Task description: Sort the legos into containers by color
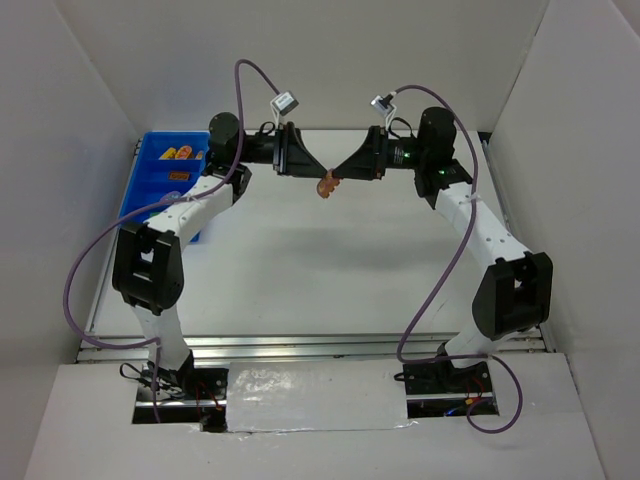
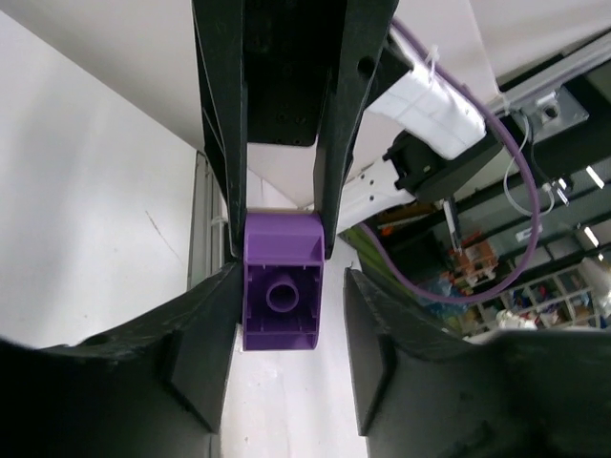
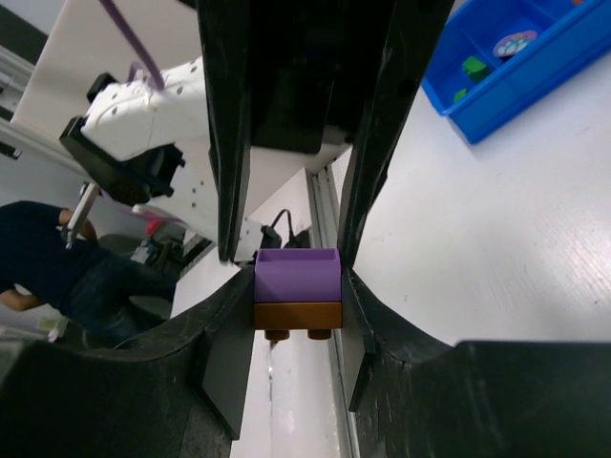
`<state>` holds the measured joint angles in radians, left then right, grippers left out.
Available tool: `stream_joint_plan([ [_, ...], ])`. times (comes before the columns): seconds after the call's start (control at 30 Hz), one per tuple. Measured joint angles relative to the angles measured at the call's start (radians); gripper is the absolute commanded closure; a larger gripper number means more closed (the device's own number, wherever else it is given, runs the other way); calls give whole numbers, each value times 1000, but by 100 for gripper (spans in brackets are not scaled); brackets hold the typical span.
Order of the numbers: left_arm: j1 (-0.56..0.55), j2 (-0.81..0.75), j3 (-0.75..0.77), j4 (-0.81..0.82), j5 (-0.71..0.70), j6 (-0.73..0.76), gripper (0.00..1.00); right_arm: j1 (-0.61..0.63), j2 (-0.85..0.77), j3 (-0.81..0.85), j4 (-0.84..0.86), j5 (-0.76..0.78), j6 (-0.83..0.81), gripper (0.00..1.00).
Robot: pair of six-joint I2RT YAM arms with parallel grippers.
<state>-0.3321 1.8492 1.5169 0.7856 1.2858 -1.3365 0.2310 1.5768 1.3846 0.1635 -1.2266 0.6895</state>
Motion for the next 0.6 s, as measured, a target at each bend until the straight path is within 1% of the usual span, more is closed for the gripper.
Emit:
stream_joint_plan([
  [0.07,-10,0,2,-12,8,4,33,0,3,16,-10,24,-8,100],
  [0.17,-29,0,5,-51,14,29,34,0,7,39,-26,45,-13,100],
  [0.23,-35,0,11,-90,15,59,40,0,11,51,-34,52,-14,100],
  [0.37,-39,0,15,-148,13,109,47,0,19,63,-42,55,-14,100],
  [0.47,-39,0,15,-160,13,124,43,0,24,63,-41,47,-14,100],
  [0.5,-39,0,15,-159,14,124,37,0,25,63,-39,42,-15,100],
  [0.53,-39,0,15,-154,16,120,34,-1,25,63,-41,39,-22,100],
  [0.6,-39,0,15,-136,22,98,32,-5,28,63,-47,31,-33,100],
])
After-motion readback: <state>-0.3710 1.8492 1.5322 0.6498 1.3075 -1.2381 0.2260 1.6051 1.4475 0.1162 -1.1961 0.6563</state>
